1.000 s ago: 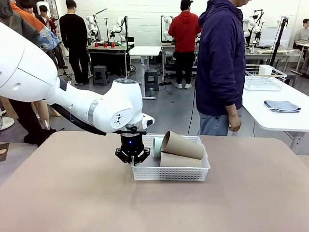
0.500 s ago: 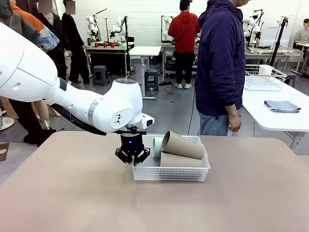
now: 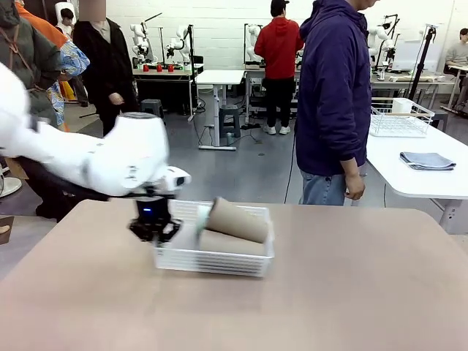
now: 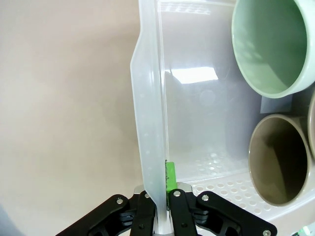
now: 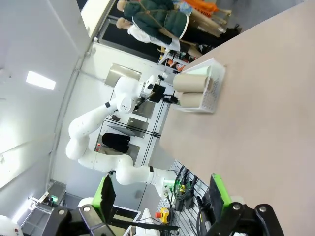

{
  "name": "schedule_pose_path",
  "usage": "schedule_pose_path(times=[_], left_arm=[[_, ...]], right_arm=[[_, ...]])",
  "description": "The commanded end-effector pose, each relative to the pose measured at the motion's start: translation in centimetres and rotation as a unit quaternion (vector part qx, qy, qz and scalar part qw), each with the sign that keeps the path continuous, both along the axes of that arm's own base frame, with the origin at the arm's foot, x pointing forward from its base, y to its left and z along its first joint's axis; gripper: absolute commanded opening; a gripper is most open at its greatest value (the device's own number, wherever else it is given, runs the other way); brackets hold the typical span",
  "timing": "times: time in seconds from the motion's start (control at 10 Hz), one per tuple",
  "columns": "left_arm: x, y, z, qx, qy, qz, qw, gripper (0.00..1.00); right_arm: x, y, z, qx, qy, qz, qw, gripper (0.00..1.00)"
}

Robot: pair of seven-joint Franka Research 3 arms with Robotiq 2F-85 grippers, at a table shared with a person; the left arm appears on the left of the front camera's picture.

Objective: Clean and organize the cups into the basket.
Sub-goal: Move the Organizing basket back to the left side of the table.

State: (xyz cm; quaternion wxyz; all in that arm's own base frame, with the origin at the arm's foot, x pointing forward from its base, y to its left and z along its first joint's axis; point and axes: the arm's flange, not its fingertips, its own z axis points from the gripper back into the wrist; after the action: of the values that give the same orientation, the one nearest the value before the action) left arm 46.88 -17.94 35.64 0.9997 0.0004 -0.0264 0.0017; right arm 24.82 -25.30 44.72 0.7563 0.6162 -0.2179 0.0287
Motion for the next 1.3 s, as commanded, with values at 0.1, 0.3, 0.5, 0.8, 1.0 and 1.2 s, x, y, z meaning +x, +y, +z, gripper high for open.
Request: schedule_pose_path(times=[0.1,0.3,0.5,0.8,1.0,1.2], left_arm=[[-1.5,9.9,3.1,0.015,-0.031,-0.012,0.999,0.04],[-1.5,15.3,3.8,0.0,-0.037,-0.001,0.999,0.04],[-1.1,20.2,3.5,-0.008,-0.042,0.01,0.999,0.04],[-0.3,24.3,1.8,-0.001,-0.017,0.007,1.0,0.04],[-0.2,26.1,1.2,0.001,-0.022,0.003,1.0,0.04],[-0.8,25.2,0.7,0.004,-0.006,0.013,1.0,0.04]], right_arm=[[-0.3,0.3,0.1,-0.001,0.002,0.007,1.0,1.0],[-0.3,0.3,0.1,-0.001,0.002,0.007,1.0,1.0],[-0.3,0.3,0.1,-0.001,0.002,0.007,1.0,1.0],[-0.3,0.3,0.1,-0.001,0.002,0.007,1.0,1.0],[-0.3,0.3,0.1,-0.001,0.002,0.007,1.0,1.0],[-0.3,0.3,0.1,-0.001,0.002,0.007,1.0,1.0]])
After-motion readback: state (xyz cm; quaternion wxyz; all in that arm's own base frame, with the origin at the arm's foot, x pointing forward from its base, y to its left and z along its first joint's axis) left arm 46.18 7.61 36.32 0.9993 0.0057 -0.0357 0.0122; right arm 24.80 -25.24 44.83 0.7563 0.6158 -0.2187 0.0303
